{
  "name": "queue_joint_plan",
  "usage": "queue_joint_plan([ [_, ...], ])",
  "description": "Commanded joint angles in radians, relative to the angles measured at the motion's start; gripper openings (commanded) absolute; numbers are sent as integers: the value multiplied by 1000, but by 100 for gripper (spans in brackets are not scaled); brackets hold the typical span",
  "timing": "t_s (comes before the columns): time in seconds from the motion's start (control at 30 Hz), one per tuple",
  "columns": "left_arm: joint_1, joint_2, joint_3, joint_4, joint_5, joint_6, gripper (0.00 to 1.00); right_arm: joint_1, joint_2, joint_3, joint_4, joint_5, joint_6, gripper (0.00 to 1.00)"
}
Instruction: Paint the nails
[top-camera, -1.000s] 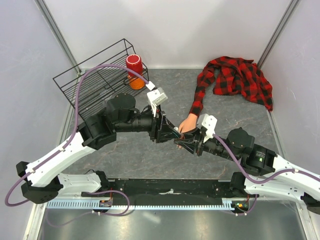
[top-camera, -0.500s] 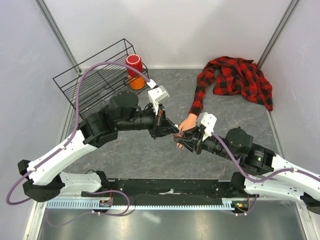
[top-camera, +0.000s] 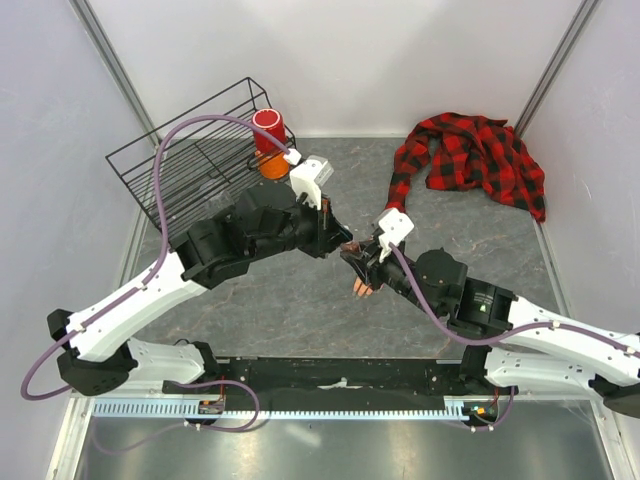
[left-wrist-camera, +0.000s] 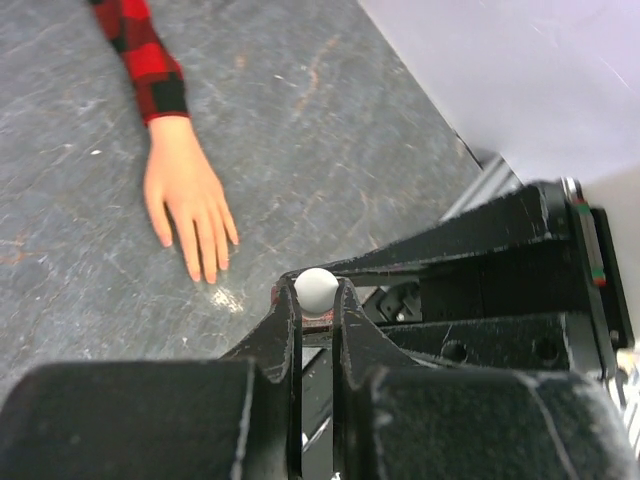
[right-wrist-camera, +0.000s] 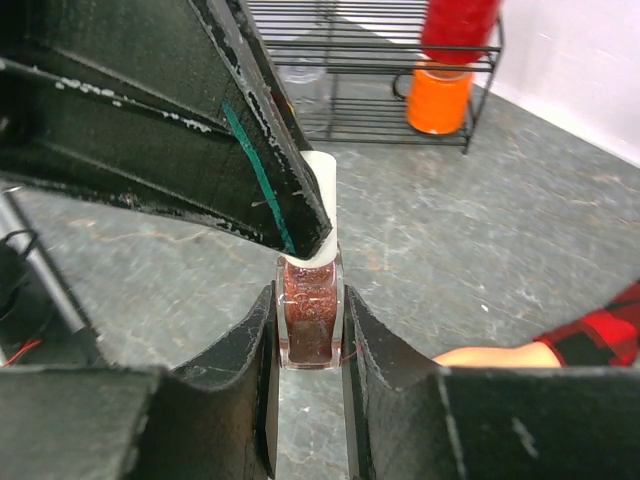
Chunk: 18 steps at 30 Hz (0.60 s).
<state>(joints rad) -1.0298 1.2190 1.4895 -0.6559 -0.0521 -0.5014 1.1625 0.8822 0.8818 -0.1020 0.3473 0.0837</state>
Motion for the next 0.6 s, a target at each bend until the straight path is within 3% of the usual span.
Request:
queue_joint_plan([
  [0.0,-7,-3,14,65,-58,-75,11,0,8,26,96,113,11,0],
  [0.07,-7,-13,3,102,-36,-39,29,-3,-12,8,128,60,-10,0],
  [0.1,-9,-39,-9,131,16,-19,49,-4,-23,2,134,33,-19,0],
  [0.2,-4,-97,-84,242,70,30,81,-17,-78,-30,137,-78,-32,0],
  [0.27,5,-160,-133,283,110,50,86,-30,-123,-52,133,-134,-32,0],
  [0.4,62,-251,-208,408,242,55,87,-66,-193,-79,122,-307,-15,0],
  [0.57,142,-312,-336,594,544,-8,74,-101,-236,-84,122,-508,50,0],
])
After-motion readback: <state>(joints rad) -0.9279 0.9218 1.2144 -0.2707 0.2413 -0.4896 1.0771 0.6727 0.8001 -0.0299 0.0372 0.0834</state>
